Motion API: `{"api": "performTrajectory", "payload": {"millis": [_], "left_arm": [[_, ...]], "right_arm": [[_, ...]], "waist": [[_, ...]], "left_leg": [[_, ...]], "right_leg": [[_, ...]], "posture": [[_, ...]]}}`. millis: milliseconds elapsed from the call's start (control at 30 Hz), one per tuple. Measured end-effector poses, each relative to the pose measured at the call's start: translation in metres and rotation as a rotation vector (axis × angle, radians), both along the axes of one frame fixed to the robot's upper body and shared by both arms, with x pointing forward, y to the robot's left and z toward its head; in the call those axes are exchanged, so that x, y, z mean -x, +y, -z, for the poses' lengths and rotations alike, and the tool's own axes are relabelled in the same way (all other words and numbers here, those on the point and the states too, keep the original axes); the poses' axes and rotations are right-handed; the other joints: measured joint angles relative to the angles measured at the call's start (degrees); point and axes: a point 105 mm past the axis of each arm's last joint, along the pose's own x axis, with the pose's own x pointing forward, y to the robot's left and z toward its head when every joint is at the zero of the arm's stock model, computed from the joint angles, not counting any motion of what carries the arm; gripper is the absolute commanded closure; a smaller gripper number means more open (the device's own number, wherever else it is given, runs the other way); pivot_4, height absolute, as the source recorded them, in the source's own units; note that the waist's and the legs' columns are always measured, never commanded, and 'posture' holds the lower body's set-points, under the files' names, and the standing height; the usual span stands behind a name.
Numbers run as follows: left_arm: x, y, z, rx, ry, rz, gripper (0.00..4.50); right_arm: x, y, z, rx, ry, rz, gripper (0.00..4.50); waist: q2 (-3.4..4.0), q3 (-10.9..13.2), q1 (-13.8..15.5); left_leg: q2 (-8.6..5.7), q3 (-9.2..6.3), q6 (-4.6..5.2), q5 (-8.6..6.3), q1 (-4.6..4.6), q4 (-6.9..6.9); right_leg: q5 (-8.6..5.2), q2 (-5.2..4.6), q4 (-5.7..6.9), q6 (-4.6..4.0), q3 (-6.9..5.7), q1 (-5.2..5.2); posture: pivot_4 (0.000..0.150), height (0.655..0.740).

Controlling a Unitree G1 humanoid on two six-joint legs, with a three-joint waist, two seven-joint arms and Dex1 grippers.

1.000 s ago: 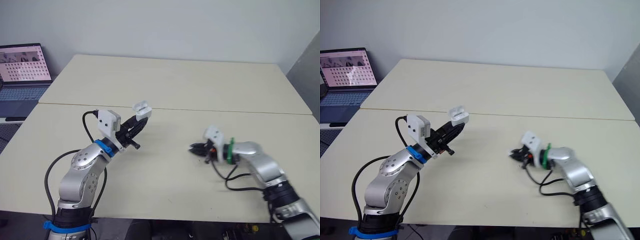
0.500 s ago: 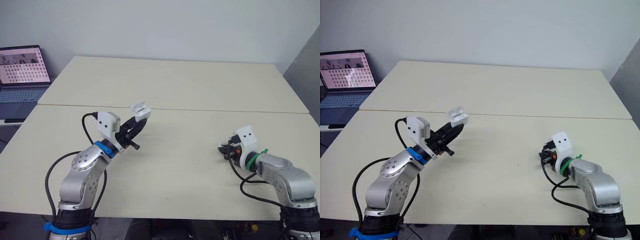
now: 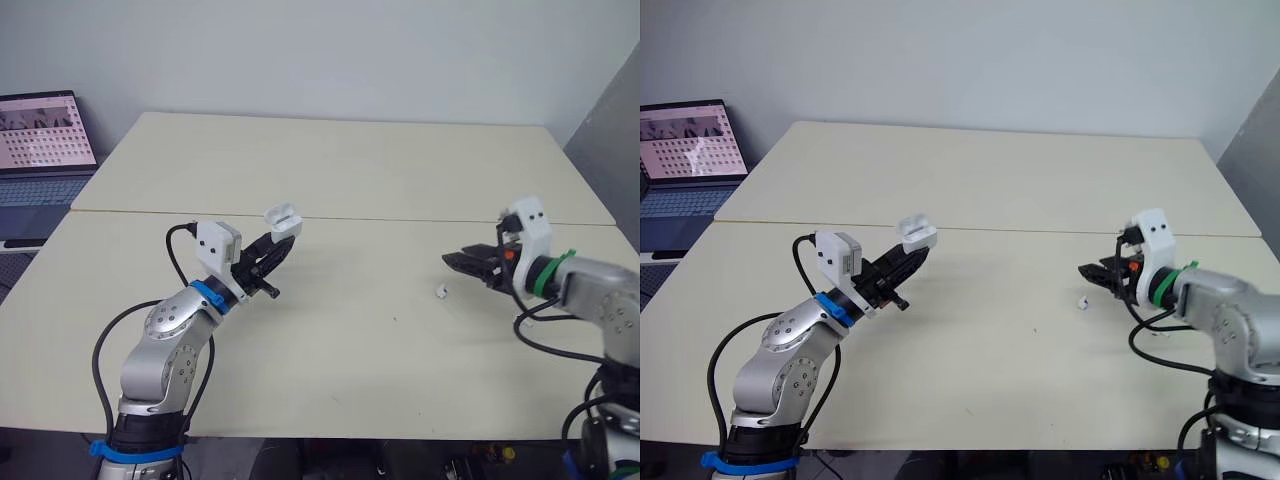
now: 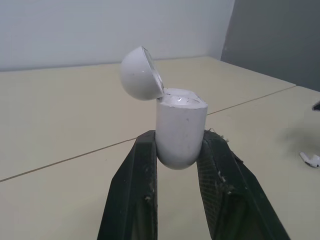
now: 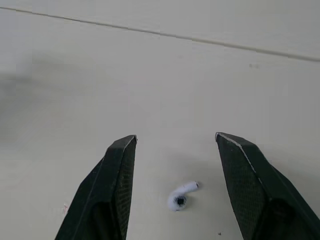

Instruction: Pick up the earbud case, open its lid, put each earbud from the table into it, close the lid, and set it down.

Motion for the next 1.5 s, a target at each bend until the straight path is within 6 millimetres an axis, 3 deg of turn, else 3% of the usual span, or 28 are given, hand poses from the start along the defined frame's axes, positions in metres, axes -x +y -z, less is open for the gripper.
{"api": "performTrajectory", "payload": {"millis": [67,167,333,367,700,1100,1500], "left_arm": [[0.0,0.0,0.0,0.001,-0.001,-0.002,3.78],[0.0,0.0,0.0,0.002,-0.002,-0.003,3.78],[0.0,-0.002,0.0,0.003,-0.003,0.002,3.78],[0.0,-0.002,0.0,0.003,-0.004,0.002,3.78],[0.001,-0.002,0.001,0.001,0.001,0.001,3.78],[0.001,-0.001,0.001,-0.005,0.002,0.002,3.78],[0.001,-0.001,0.001,-0.005,0.002,0.002,3.78]], "right_arm": [[-0.001,-0.002,-0.005,0.111,-0.068,-0.109,1.9],[-0.005,-0.006,0.011,0.287,-0.13,-0.292,2.49],[-0.009,-0.016,0.048,0.426,-0.136,-0.517,4.31],[-0.01,-0.017,0.051,0.442,-0.137,-0.538,4.46],[-0.012,-0.015,0.077,0.41,-0.091,-0.619,4.46],[-0.019,-0.008,0.086,0.4,-0.102,-0.604,4.46],[-0.031,-0.002,0.082,0.383,-0.129,-0.574,4.46]], "waist": [[-0.01,0.0,0.0],[-0.01,0.0,-0.04],[-0.02,0.0,-0.12],[-0.02,0.0,-0.11],[-0.01,0.0,-0.08],[-0.01,0.0,-0.1],[-0.01,0.0,-0.09]], "left_leg": [[-0.02,0.02,0.01,-0.01,-0.02,-0.01],[-0.03,0.09,0.0,-0.01,-0.01,0.01],[-0.02,0.1,0.0,0.0,0.02,0.1],[-0.02,0.1,0.0,0.0,0.03,0.12],[-0.02,0.06,0.0,0.0,0.01,0.17],[-0.02,0.06,0.0,0.0,0.02,0.28],[-0.02,0.07,0.0,0.0,0.01,0.34]], "right_leg": [[0.01,-0.03,-0.08,0.05,-0.01,0.02],[0.01,-0.06,-0.11,0.05,0.02,0.01],[0.04,-0.04,0.02,0.07,0.05,0.01],[0.04,-0.04,0.04,0.07,0.05,0.01],[0.09,-0.03,0.07,0.14,0.06,0.03],[0.11,-0.03,0.13,0.13,0.06,0.04],[0.15,-0.03,0.14,0.17,0.07,0.05]], "posture": [[0.15,0.74],[0.15,0.74],[0.15,0.74],[0.15,0.74],[0.15,0.74],[0.15,0.74],[0.15,0.74]]}}
